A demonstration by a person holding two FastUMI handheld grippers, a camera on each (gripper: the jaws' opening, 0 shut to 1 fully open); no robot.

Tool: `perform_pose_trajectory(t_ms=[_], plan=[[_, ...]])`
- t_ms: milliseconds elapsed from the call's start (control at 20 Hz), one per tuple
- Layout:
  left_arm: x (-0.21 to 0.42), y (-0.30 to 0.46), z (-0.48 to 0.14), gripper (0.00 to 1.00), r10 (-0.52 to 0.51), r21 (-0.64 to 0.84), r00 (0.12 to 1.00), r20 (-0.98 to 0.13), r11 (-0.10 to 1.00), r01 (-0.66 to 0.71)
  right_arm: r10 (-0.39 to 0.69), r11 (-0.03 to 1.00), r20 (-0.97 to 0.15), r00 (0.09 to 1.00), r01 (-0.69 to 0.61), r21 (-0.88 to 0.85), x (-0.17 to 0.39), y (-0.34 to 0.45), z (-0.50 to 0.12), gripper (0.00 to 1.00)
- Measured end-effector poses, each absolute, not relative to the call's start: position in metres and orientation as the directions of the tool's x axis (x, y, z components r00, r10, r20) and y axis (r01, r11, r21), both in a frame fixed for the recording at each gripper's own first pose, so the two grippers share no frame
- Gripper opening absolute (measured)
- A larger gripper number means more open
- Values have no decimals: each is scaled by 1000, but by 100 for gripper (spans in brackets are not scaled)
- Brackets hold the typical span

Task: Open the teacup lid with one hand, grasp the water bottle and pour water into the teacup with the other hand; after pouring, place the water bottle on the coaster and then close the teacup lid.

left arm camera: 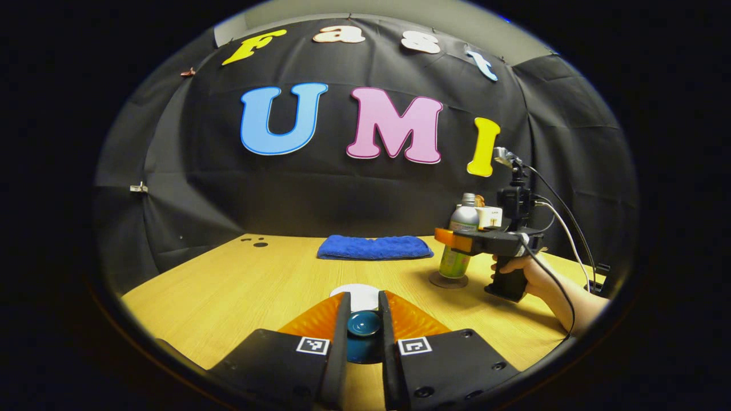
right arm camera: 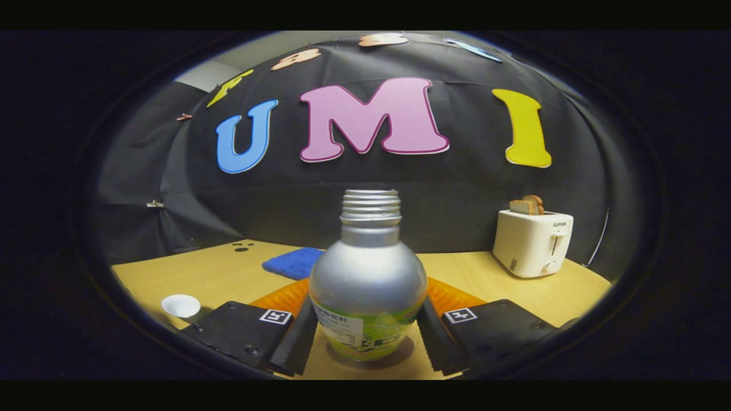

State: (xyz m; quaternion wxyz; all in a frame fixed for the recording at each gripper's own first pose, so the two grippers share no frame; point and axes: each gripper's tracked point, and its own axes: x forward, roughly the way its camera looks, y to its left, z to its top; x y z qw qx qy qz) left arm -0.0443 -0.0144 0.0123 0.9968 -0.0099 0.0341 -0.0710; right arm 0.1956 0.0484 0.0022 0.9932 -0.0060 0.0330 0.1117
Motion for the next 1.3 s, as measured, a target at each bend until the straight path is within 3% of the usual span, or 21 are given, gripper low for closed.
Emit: perform_pose_trajectory(t_ms=[200, 300, 650, 950, 1000, 1300], plan=[[-47, -8, 8, 27, -125, -24, 990, -72, 992, 123, 218, 973, -96, 971, -223, -52, 198, 52, -8, 82], [-48, -5, 2, 30, -119, -53, 989, -83, 992, 114, 206, 972, -108, 973, -216, -90, 200, 52, -15, 82], [-53, 19, -7, 30, -52, -90, 994, -97, 995, 43, 216, 973, -114, 970, -223, -55, 198, 55, -22, 83], [-52, 29, -12, 30, -40, -100, 993, -114, 995, 28, 219, 960, -146, 965, -240, -143, 193, 64, -30, 90], [-52, 29, -10, 30, -39, -97, 993, -113, 995, 29, 216, 959, -144, 966, -237, -156, 192, 65, -29, 98], [-55, 26, -5, 30, -38, -92, 995, -97, 995, 29, 185, 976, -170, 968, -201, -82, 186, 52, -33, 98]])
